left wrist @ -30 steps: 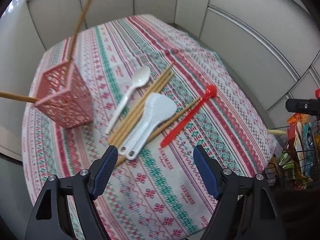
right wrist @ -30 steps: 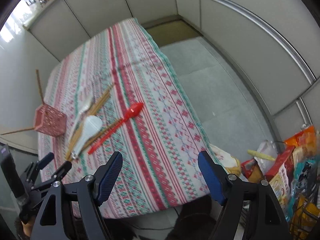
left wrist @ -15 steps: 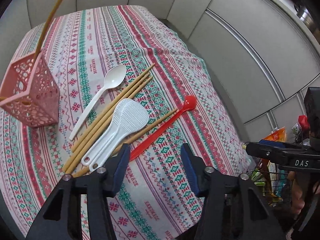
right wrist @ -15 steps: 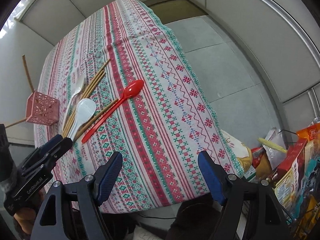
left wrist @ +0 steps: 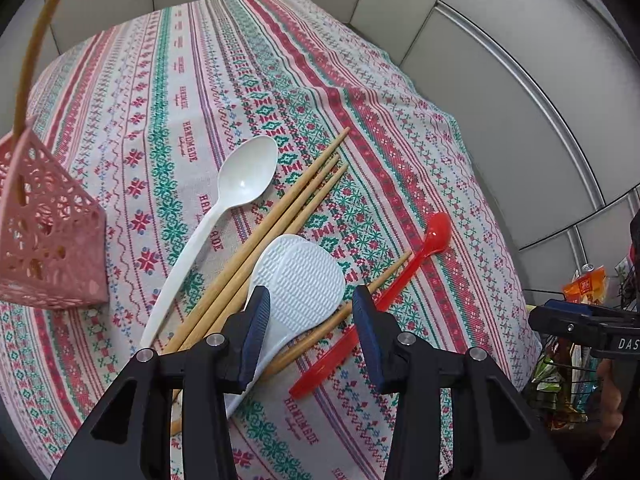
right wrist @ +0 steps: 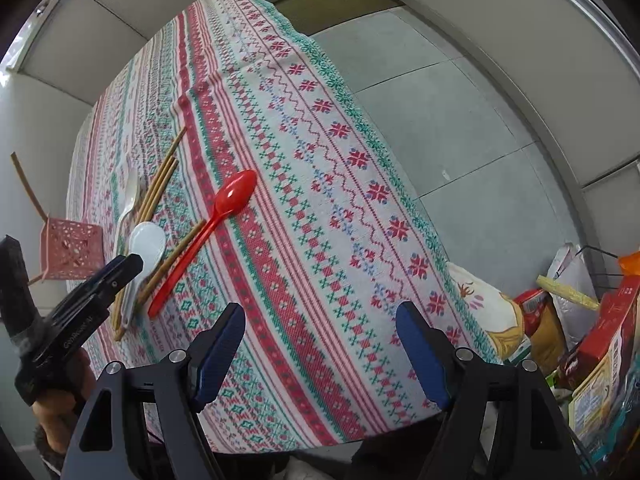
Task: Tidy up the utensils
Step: 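Approach and grasp a white rice paddle by its handle with the left gripper, then lift the rice paddle with the left gripper while the right gripper grasps the other paddle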
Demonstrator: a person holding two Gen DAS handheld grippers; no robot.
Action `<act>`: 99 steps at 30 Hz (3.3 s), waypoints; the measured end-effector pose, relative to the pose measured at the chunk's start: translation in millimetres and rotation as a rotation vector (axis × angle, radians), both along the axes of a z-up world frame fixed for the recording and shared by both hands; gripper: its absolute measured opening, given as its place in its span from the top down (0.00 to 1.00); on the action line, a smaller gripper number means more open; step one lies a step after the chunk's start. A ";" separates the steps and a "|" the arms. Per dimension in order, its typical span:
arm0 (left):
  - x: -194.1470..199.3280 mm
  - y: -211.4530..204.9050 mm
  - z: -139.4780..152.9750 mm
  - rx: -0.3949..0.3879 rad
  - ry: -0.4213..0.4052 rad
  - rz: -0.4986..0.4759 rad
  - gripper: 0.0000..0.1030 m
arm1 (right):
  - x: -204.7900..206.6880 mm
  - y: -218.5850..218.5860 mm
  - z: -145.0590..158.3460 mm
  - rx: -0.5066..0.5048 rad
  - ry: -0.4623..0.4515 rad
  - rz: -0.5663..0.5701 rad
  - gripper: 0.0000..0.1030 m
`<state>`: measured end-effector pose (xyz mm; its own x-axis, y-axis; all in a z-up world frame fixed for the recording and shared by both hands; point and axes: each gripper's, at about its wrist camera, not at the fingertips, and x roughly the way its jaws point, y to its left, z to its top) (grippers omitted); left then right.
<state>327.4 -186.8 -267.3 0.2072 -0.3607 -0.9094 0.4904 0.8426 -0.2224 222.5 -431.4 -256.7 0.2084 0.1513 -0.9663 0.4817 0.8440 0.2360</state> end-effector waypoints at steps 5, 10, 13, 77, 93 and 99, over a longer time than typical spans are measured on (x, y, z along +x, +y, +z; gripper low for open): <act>1.5 -7.8 -3.8 0.008 0.001 -0.028 0.56 | 7.2 -3.4 -6.5 -0.005 0.010 0.021 0.23; -5.6 -18.7 -9.1 -0.046 0.085 -0.118 0.57 | 6.3 -9.4 -8.4 0.002 0.007 0.021 0.23; -13.2 -27.5 -12.0 -0.006 0.059 -0.145 0.57 | 4.7 -15.4 -8.3 0.004 0.006 0.006 0.23; -59.8 154.6 97.6 -0.128 -0.229 0.163 0.55 | 110.5 121.2 -17.8 0.163 -0.080 0.040 0.36; -55.4 174.1 101.0 -0.141 -0.239 0.191 0.55 | 141.1 156.2 -35.0 -0.039 -0.074 -0.020 0.51; -56.8 172.2 100.6 -0.132 -0.238 0.183 0.55 | 138.2 160.1 -38.6 -0.076 -0.060 0.037 0.51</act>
<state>270.6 -14.6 -166.7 0.4802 -0.4099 -0.7755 0.3851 0.8928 -0.2335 360.8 -271.3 -295.3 0.2621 0.0865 -0.9612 0.4371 0.8773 0.1981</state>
